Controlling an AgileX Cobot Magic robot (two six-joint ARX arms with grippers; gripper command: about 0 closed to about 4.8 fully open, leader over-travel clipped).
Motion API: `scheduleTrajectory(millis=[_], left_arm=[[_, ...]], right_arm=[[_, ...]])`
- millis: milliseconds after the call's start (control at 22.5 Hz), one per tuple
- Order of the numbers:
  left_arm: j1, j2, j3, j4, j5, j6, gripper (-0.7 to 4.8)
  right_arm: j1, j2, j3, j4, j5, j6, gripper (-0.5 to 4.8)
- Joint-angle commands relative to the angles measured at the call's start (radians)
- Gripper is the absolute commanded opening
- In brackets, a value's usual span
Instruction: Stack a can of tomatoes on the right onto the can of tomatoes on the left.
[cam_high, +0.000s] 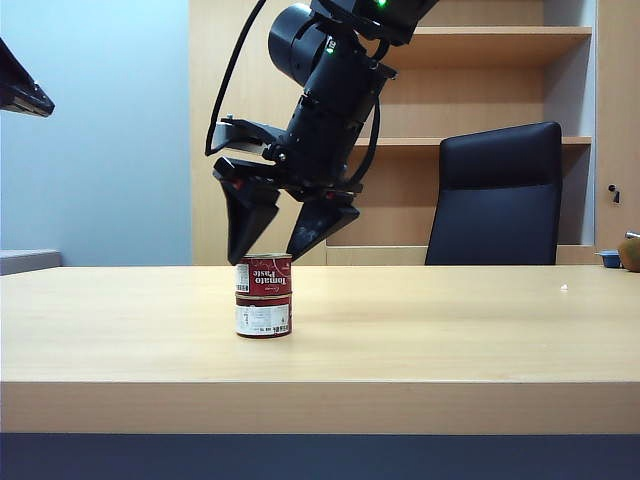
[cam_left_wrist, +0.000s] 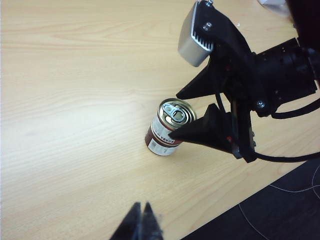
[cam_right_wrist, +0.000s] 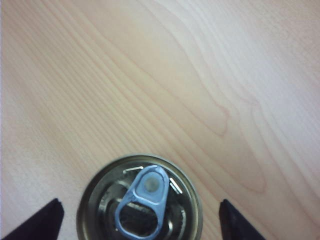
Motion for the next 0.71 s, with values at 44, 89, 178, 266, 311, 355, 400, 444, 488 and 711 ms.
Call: scheduleTrajectory(millis=[44,89,178,266,311,355,400,444,488,711], left_arm=[[0.001,-0.001,0.004,0.010,0.001,0.008,-0.05],[0.001,-0.001,0.004,0.017,0.000,0.007,-0.05],[0.001,-0.001,0.004,0.074,0.002,0.003,-0.05],[0.000,-0.001,0.004,0.129,0.005,0.005,-0.05],[0.000,-0.002,0.004,0.146,0.005,0.003,-0.05],[0.001,-0.003,0.004,0.154,0.004,0.004,-0.05],[0.001,-0.004,0.004,0.159,0.001,0.005,-0.05],[0.001,-0.011,0.003,0.159,0.001,0.007,-0.05],[0.001,-0.014,0.003,0.159,0.001,0.008,-0.05],[0.001,-0.056,-0.001,0.161,0.001,0.050,-0.05]], right_arm=[[0.016,-0.048,0.008,0.006,0.000,0.001,4.14],[0.023,-0.101,0.008,-0.018,0.030,0.002,4.04],[0.043,-0.193,0.006,-0.061,0.069,-0.013,1.26],[0.054,-0.294,-0.010,-0.050,0.037,-0.022,-0.07],[0.052,-0.327,-0.023,-0.035,0.037,-0.017,-0.07],[0.052,-0.362,-0.042,-0.018,0.043,-0.018,-0.07],[0.052,-0.407,-0.076,0.007,0.054,-0.018,-0.07],[0.051,-0.447,-0.110,0.030,0.056,-0.018,-0.07],[0.051,-0.492,-0.153,0.059,0.062,-0.018,-0.07],[0.051,-0.860,-0.573,0.443,0.126,0.056,-0.07]])
